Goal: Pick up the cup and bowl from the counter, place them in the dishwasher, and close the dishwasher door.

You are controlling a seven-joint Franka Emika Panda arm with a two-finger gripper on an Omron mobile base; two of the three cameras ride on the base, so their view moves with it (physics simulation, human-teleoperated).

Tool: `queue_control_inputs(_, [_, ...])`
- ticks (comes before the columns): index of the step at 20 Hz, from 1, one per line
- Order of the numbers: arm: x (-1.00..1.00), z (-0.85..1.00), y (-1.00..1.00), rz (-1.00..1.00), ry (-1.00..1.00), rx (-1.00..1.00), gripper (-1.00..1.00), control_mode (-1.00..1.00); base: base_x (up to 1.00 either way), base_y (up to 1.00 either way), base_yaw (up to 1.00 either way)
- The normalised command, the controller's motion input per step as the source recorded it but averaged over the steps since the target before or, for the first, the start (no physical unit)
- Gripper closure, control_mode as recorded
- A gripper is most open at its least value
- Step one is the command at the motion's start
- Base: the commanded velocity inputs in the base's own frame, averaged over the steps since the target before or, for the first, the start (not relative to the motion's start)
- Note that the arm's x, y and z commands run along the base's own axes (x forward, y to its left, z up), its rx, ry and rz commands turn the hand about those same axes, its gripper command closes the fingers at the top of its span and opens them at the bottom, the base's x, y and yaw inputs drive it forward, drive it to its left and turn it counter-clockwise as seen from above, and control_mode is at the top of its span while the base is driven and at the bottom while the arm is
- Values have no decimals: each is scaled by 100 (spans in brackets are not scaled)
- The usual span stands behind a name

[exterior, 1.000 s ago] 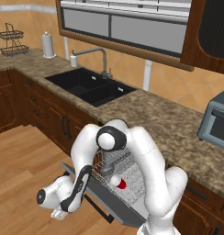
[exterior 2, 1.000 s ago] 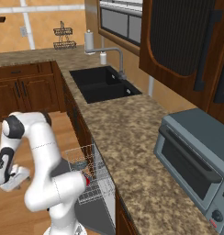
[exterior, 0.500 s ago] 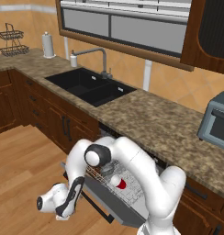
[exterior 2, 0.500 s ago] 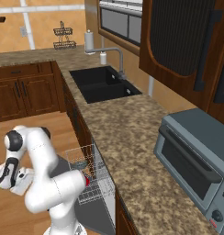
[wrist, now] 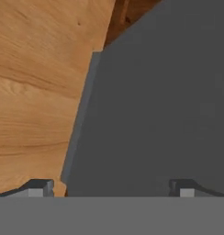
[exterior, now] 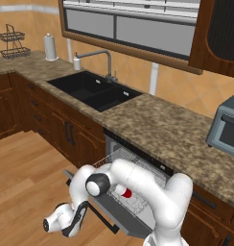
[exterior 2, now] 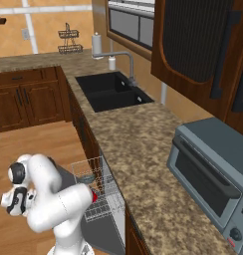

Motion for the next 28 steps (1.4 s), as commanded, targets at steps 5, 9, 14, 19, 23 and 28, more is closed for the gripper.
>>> queue_control_inputs(5, [97, -53, -14, 5, 18, -10, -100, -100, 0, 0, 0])
queue_control_inputs(9, [81, -21, -30, 2, 15, -4, -100, -100, 0, 0, 0])
queue_control_inputs(14, [40, -7, -60, 0, 10, 0, -100, -100, 0, 0, 0])
queue_control_inputs(19, [12, 2, -76, 0, 0, 0, -100, -100, 0, 0, 0])
queue_control_inputs(23, [67, 9, -79, 0, 0, 0, -100, -100, 0, 0, 0])
queue_control_inputs(28, [3, 77, -76, -1, -15, 2, -100, -100, 0, 0, 0])
